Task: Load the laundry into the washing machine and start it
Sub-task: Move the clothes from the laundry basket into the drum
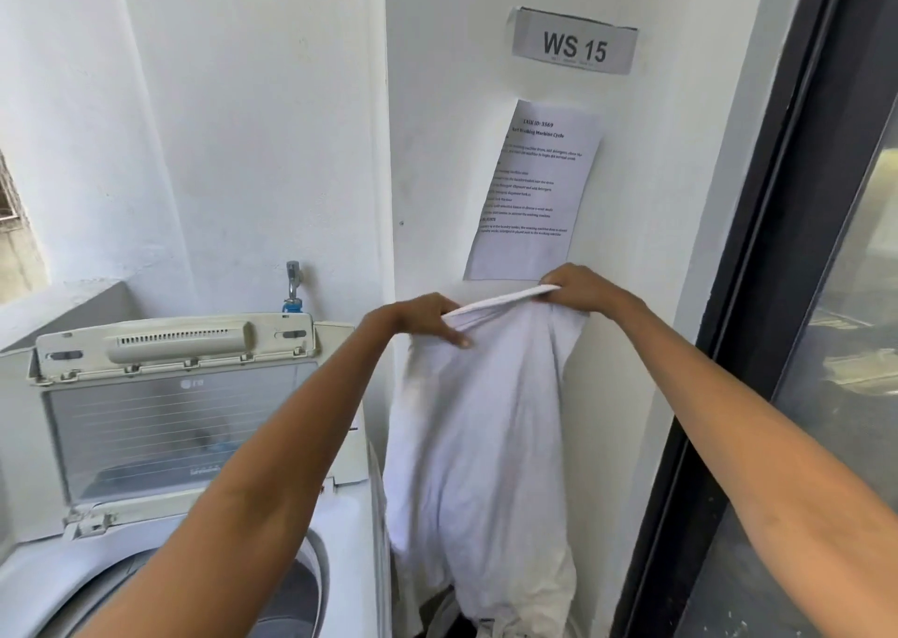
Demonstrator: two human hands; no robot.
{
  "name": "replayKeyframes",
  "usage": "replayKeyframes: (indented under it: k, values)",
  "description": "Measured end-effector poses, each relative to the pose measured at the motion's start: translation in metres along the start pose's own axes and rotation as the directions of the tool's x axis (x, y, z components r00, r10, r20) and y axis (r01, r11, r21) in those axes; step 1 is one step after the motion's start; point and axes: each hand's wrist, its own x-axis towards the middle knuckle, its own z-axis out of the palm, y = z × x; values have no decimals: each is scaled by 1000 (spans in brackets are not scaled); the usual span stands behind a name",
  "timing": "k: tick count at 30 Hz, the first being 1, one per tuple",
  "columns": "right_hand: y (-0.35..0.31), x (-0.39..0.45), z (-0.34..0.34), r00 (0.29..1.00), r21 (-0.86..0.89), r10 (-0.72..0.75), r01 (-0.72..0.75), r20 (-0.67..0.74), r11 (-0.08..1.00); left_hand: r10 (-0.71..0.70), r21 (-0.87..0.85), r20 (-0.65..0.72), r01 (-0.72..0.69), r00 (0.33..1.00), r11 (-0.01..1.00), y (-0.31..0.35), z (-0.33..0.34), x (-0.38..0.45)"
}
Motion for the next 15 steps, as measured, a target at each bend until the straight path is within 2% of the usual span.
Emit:
replayKeyframes:
  k: [2,4,6,8,9,11,13,15]
  values:
    - [-2,3,-6,989,115,37,-20,-143,993,-140,157,97,124,985,980,-15,5,-1]
    - [-4,4,-10,952,316,134,-42,-275,948,-268,216,108,240,957,946,-35,12,-1]
    - [-2,3,-15,923,436,218,-62,-318,898,-337,160,-9,334,941,929,-48,12,-5]
    - [4,4,-17,925,397,225,-91,-307,913,-358,-27,-208,360,910,932,-53,6,-6]
    - [6,3,-17,933,345,225,-121,-280,931,-354,-134,-308,329,883,935,-52,1,-5]
    - [3,4,-15,925,326,272,-180,-264,928,-286,-285,-462,165,840,944,-42,-7,-3]
    - [-10,7,-14,905,515,335,-162,-264,842,-200,-389,-559,-41,804,920,-20,-13,-2]
    - [-36,11,-14,936,736,309,-88,-170,671,-149,-464,-569,-166,808,870,7,-17,2]
